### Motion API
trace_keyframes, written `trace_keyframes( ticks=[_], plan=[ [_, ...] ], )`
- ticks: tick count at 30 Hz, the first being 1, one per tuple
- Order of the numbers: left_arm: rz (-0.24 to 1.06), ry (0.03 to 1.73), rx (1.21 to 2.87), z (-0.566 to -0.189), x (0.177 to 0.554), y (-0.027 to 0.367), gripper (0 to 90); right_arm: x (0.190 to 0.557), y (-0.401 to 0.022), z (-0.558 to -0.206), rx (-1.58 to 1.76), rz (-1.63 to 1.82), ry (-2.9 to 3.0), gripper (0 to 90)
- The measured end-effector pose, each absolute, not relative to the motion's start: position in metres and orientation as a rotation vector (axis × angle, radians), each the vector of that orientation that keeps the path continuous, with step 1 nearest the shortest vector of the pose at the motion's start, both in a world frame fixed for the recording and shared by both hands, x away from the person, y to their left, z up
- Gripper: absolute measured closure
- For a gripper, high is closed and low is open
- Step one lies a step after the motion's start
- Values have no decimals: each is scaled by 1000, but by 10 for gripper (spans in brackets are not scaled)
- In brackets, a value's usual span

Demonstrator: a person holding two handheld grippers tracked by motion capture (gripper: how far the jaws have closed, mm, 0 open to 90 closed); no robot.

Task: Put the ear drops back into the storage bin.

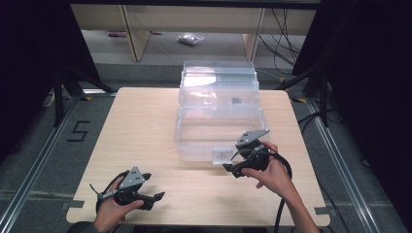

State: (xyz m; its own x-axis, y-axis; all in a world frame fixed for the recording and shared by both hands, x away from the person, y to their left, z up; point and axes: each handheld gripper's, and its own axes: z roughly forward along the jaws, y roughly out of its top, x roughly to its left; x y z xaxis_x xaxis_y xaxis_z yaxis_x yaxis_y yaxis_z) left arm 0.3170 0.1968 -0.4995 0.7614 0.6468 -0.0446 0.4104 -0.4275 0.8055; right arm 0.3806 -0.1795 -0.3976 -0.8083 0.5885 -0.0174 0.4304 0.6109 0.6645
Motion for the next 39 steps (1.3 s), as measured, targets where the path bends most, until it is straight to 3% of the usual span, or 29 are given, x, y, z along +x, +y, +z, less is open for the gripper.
trace_keyframes(
  ticks=[39],
  plan=[
    [343, 790, 2079, -499, 317, 197, 159, 357, -164, -446, 790, 950, 2654, 197]
  ],
)
